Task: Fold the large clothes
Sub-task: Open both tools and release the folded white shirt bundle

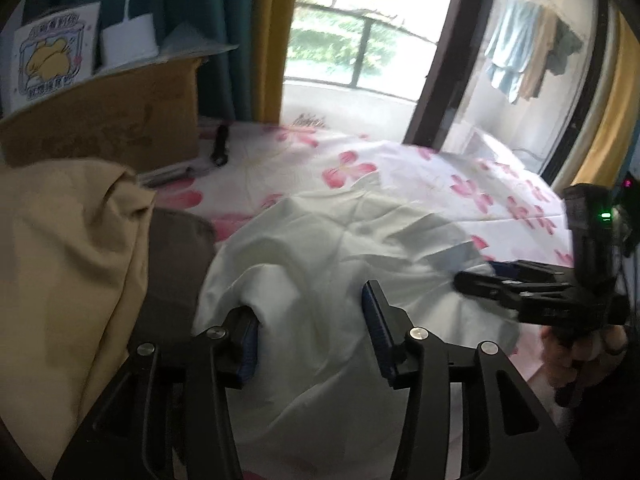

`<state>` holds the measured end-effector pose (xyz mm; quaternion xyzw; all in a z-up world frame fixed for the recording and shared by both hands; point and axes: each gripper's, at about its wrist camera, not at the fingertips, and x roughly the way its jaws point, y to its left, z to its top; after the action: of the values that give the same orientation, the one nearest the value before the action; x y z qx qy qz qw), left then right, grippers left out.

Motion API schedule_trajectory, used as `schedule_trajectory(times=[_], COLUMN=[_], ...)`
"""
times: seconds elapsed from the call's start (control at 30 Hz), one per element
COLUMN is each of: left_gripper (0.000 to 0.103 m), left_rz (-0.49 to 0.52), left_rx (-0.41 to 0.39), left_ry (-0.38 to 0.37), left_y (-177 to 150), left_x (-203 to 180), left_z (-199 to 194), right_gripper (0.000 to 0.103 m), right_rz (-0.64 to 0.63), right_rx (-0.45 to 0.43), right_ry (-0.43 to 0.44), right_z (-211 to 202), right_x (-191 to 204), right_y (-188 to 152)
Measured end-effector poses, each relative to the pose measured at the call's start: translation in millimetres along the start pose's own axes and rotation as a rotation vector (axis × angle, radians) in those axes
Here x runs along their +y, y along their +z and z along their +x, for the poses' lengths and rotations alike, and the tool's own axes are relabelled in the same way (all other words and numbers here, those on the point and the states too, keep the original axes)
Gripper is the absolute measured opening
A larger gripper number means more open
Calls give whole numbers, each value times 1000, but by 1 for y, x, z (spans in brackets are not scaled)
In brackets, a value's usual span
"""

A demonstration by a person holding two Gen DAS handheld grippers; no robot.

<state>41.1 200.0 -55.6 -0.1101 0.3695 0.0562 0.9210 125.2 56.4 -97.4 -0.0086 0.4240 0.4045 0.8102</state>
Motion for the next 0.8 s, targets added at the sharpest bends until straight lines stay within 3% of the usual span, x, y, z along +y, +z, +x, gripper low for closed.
schedule_trajectory(times=[0.3, 0.8], left_gripper=[55, 55], left_rz=[-57, -67], left_rx=[75, 100], left_ry=[33, 91], left_y=[-17, -39], left_x=[14, 3], left_z=[13, -3], right_gripper=[71, 73], right_rz=[-6, -18], right_rx=[14, 19], right_ry=[-13, -24], right_z=[-10, -32], right_x=[-5, -9], right_y=[-13, -31])
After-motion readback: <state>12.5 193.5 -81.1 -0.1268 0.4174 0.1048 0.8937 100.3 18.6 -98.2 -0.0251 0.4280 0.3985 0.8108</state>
